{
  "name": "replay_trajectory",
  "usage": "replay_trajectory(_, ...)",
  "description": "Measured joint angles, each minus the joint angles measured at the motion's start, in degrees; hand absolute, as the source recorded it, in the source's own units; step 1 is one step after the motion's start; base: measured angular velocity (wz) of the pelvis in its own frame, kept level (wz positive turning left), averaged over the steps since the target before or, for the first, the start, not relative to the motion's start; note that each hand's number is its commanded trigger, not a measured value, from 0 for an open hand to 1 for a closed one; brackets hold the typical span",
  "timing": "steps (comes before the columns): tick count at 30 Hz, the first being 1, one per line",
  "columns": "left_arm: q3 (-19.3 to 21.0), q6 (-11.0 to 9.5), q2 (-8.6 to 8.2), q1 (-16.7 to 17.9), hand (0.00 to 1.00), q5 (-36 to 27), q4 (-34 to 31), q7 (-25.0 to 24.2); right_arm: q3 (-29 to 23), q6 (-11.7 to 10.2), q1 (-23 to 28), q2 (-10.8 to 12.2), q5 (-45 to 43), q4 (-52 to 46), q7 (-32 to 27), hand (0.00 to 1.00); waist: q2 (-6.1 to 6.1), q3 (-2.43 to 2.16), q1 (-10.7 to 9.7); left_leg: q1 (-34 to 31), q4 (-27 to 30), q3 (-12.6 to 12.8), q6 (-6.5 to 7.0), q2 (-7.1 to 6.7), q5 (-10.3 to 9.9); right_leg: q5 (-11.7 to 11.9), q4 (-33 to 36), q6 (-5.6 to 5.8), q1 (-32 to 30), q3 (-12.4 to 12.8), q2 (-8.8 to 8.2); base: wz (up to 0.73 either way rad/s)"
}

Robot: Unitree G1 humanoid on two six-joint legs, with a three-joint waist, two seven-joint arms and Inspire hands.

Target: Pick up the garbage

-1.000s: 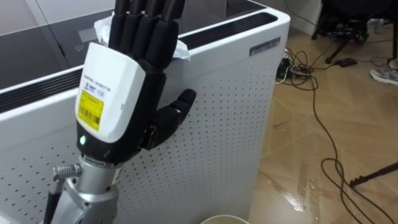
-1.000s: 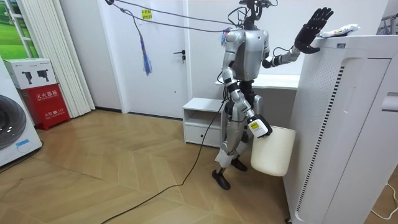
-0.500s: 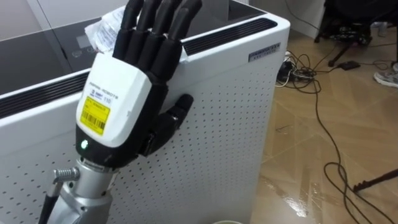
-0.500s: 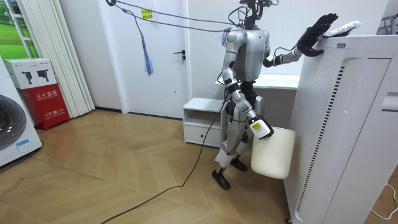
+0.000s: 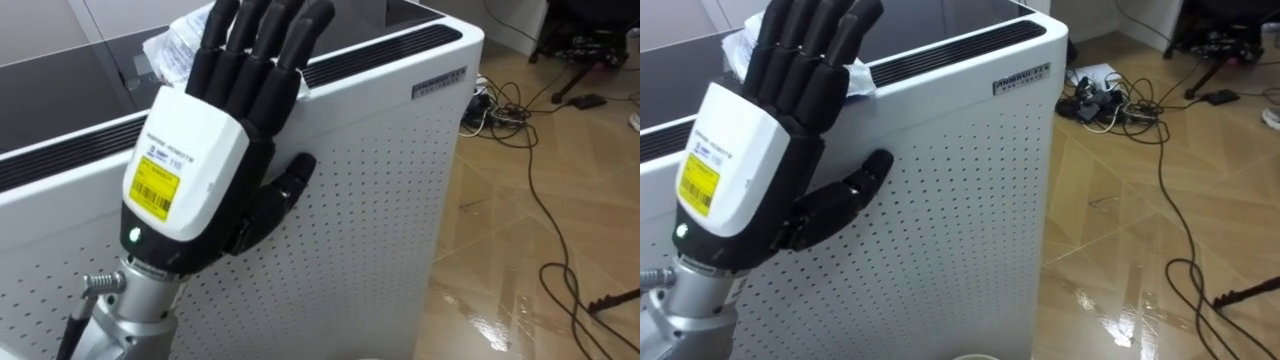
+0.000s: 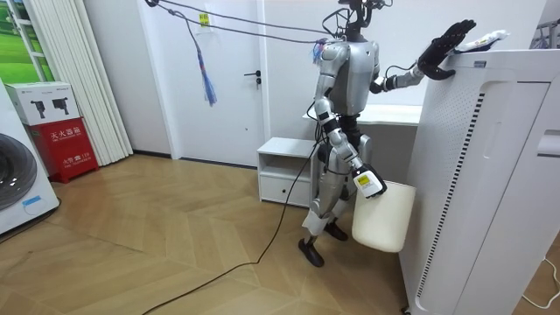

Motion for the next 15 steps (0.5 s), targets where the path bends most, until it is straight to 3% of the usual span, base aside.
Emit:
replay_trajectory(10, 0.3, -0.1, 0.69, 0.3, 0.0, 0.0, -1.6, 0.0, 0.0, 0.0, 0.2, -0.5, 0.1, -0.7, -0.2, 1.0, -0.24, 0.07, 0.2, 0.0, -0.1, -0.2, 0.0, -0.05, 0.0, 0.0, -0.1, 0.0, 0.0, 0.1, 0.03, 0.0)
replay_trajectory(15, 3.8, -2.2, -0.17, 1.0, 0.0, 2.9, -5.3, 0.4, -0.2, 0.0, 1.3, -0.4, -0.4, -0.7, 0.0, 1.0, -0.31, 0.01, 0.2, -0.1, -0.2, -1.4, 0.0, -0.31, 0.0, 0.0, -0.3, 0.0, 0.0, -0.5, 0.16, 0.0)
